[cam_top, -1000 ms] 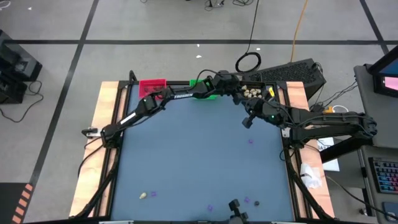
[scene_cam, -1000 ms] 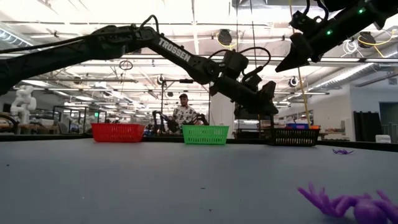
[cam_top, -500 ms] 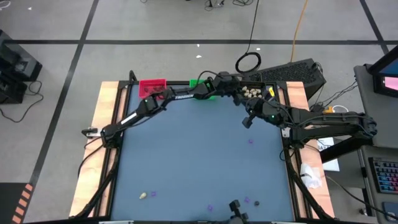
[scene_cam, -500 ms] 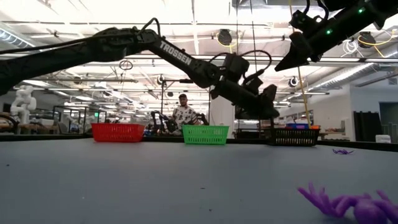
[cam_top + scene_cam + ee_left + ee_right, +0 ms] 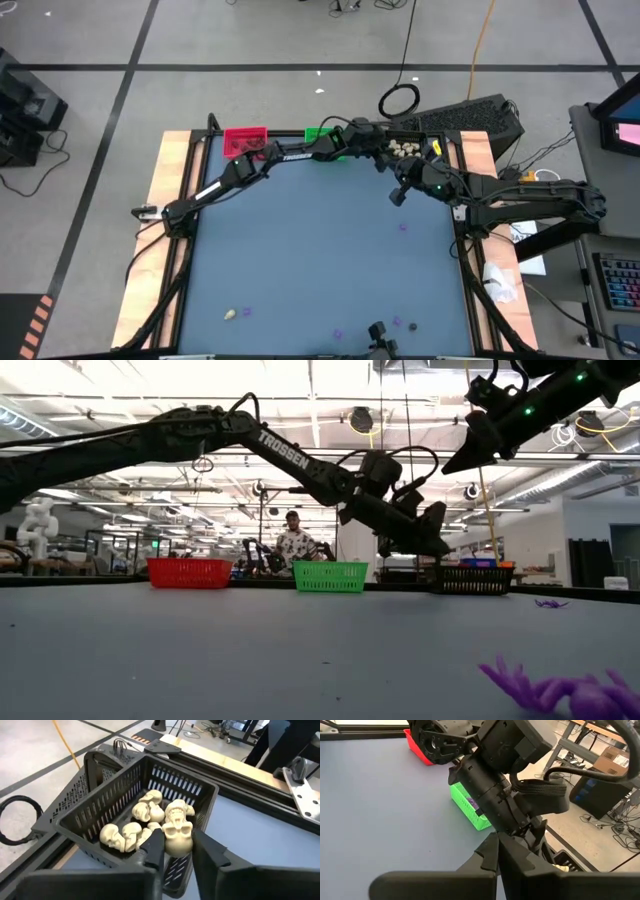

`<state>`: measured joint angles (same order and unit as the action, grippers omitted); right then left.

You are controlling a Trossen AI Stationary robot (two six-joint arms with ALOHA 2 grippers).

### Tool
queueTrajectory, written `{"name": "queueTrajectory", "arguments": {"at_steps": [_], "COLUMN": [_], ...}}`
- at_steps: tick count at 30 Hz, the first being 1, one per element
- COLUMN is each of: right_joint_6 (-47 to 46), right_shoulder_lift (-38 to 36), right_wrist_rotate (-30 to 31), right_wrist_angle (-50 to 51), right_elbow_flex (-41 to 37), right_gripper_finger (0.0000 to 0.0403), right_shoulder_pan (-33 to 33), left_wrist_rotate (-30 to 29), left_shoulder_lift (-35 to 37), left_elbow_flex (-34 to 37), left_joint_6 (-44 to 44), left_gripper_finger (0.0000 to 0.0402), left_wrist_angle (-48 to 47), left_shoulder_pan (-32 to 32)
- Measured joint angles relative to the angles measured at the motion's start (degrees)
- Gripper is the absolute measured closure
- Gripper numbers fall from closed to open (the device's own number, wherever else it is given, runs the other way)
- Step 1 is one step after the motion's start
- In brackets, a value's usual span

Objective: Sort Halloween decoration
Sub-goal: Put the white skull toy into the black bin, then put the purple spider toy into the green bin

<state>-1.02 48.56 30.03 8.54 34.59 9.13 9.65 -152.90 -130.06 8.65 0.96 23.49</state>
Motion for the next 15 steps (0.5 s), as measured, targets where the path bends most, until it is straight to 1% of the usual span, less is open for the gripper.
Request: {"name": "queueTrajectory", "arguments": {"at_steps": [4,7,10,15], "right_joint_6": [-0.2,-0.2,-0.2,-0.7], "right_shoulder_lift": [0.0,0.0,0.0,0.0], "right_wrist_rotate": [0.0,0.0,0.0,0.0], "right_wrist_angle": [0.0,0.1,0.1,0.1], "right_elbow_flex": [0.0,0.0,0.0,0.0], "right_gripper_finger": [0.0403,0.0403,0.0403,0.0403], "right_shoulder_pan": [0.0,0.0,0.0,0.0], "left_wrist_rotate": [0.0,0.0,0.1,0.1], "left_shoulder_lift": [0.0,0.0,0.0,0.1], "left_elbow_flex": [0.0,0.0,0.0,0.0], "left_joint_6": [-0.1,-0.1,-0.1,-0.2], "left_gripper_finger": [0.0275,0.0244,0.0234,0.0232], "left_wrist_angle": [0.2,0.2,0.2,0.4], "left_shoulder_pan": [-0.3,-0.3,-0.3,0.3]}}
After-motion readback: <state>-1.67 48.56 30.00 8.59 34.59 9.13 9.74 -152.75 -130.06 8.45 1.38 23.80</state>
